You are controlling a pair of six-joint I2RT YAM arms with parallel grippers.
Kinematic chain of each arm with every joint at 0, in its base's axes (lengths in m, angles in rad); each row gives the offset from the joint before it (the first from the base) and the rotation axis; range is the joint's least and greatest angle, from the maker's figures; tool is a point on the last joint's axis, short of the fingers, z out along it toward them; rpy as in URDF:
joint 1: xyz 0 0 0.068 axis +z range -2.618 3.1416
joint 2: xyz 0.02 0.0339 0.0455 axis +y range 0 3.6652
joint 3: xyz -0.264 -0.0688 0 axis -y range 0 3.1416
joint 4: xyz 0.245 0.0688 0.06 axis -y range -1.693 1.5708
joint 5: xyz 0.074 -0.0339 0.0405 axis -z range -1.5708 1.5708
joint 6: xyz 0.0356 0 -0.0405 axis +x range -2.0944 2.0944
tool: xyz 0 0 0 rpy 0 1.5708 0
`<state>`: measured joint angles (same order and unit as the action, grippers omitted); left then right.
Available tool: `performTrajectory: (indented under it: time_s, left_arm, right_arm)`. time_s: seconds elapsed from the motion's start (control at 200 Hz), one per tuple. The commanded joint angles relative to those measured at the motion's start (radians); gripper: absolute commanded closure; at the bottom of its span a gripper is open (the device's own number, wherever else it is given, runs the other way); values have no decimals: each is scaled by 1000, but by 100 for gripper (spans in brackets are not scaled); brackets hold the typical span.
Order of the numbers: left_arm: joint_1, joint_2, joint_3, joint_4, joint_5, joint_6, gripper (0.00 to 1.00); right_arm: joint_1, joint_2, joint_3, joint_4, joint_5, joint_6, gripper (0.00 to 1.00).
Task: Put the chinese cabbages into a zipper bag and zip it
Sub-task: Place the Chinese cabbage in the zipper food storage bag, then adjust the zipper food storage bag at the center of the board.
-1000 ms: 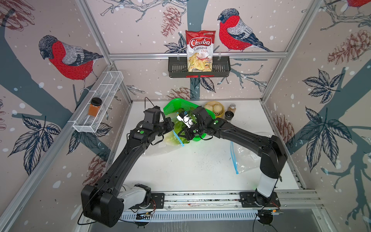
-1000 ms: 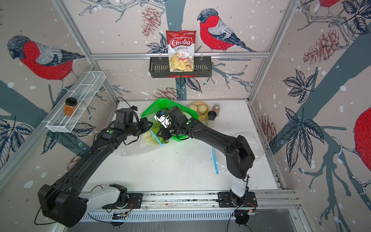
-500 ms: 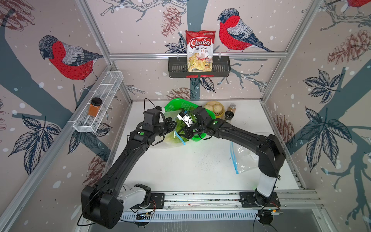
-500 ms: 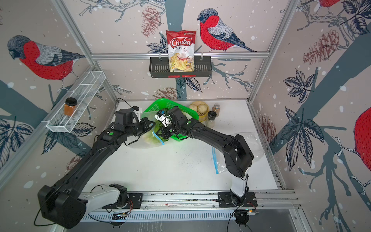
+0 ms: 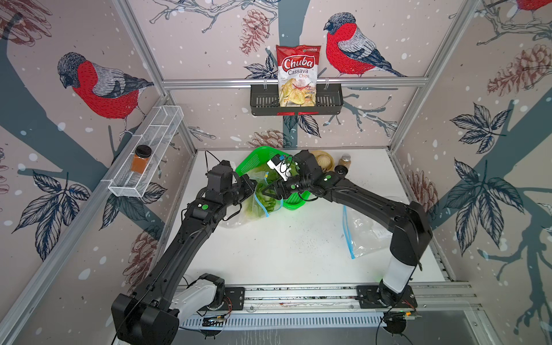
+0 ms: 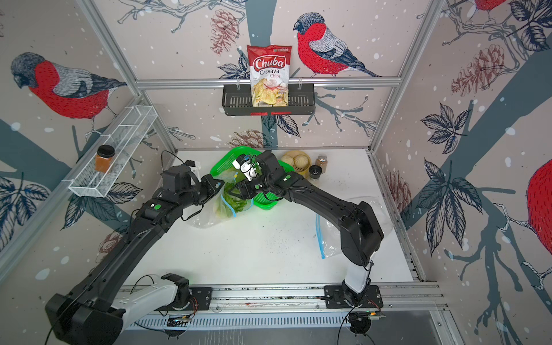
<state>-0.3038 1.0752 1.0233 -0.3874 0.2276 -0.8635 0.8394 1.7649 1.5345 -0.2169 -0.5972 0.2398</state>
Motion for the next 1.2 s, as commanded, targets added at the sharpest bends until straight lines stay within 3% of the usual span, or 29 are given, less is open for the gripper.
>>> performTrajectory:
  time_s: [0.0,0.15,0.48,0.635,0.81,0.885,0.961,1.196]
  left_arm:
    - [7,-1,22,-21,-47,24,100]
    - [8,-11,28,-41,-55,40,100]
    - [9,-4,18,-39,-34,62,100]
    - [8,5,22,-49,-28,73,100]
    - [8,13,36,-72,-41,96,100]
    - [9,12,42,-90,-54,107,100]
    - [9,9,41,-88,-60,111,100]
    - [11,15,82,-146,-119,151,100]
  right_arm:
    - [-15,-49,-16,-68,47,55,42]
    - [-111,-72,-77,-138,165,221,43]
    - [-68,74,-21,-177,106,213,47]
    - [-49,145,11,-142,87,228,56]
    - [-34,185,52,-148,85,217,80]
    - [-29,179,49,-138,80,215,81]
    - [-24,174,53,-148,87,207,89]
    - [-19,129,77,-148,56,191,92]
